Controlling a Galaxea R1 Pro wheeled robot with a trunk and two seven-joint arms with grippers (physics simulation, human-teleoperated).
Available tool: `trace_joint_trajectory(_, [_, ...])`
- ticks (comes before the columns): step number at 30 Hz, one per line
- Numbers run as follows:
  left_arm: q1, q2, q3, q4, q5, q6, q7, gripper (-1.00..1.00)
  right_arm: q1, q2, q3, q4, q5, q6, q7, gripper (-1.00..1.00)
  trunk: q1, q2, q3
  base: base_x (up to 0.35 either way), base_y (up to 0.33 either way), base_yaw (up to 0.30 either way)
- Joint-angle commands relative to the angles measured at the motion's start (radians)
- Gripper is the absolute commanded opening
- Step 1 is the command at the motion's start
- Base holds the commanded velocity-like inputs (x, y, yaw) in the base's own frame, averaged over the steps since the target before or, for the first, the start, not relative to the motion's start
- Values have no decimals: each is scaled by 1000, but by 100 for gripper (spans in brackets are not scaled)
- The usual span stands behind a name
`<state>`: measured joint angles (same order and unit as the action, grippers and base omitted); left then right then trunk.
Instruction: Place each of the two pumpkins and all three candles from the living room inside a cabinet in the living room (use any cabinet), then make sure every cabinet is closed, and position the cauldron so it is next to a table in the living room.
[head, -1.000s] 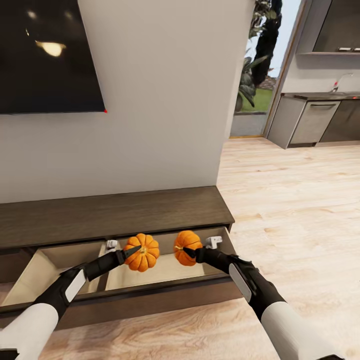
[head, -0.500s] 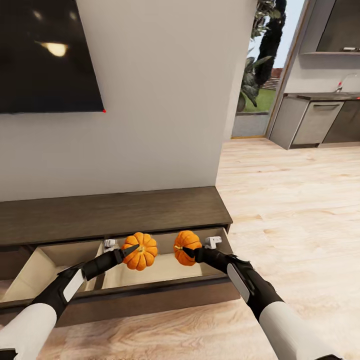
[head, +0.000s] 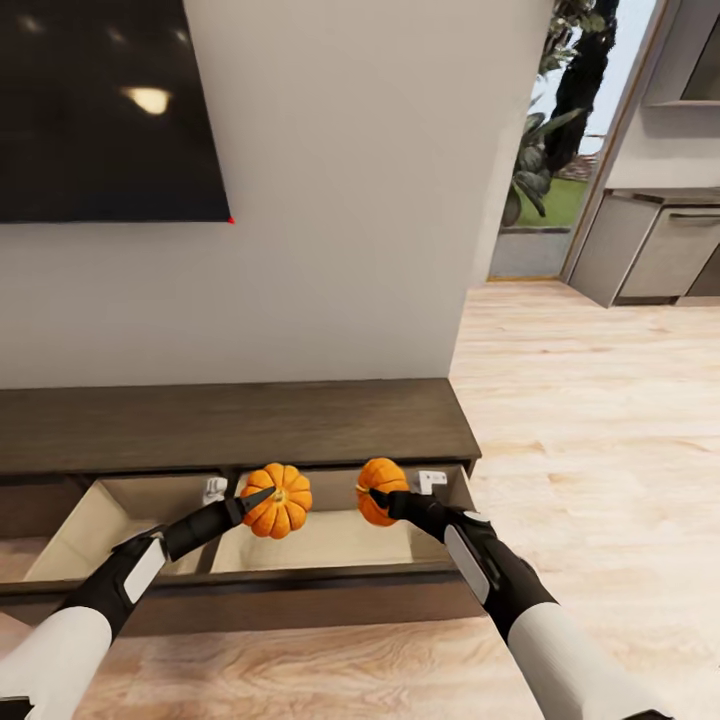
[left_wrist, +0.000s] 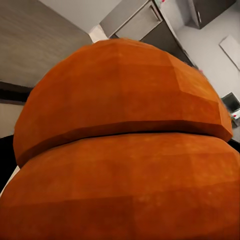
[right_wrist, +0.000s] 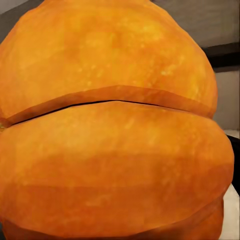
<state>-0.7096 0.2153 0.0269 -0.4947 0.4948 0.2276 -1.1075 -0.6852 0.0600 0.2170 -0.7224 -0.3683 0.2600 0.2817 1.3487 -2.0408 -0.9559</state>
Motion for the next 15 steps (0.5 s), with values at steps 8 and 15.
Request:
trace_joint_trajectory(8, [-1, -1, 1, 4, 0, 10, 132, -100, 0, -2, 0, 12, -16, 76, 126, -100, 0, 0, -1, 30, -40, 0])
trace_joint_trajectory(15, [-1, 6, 1, 5, -2, 10, 169, -100, 0, -3, -9, 15, -17, 205, 259, -100, 0, 0, -1, 0, 0, 0])
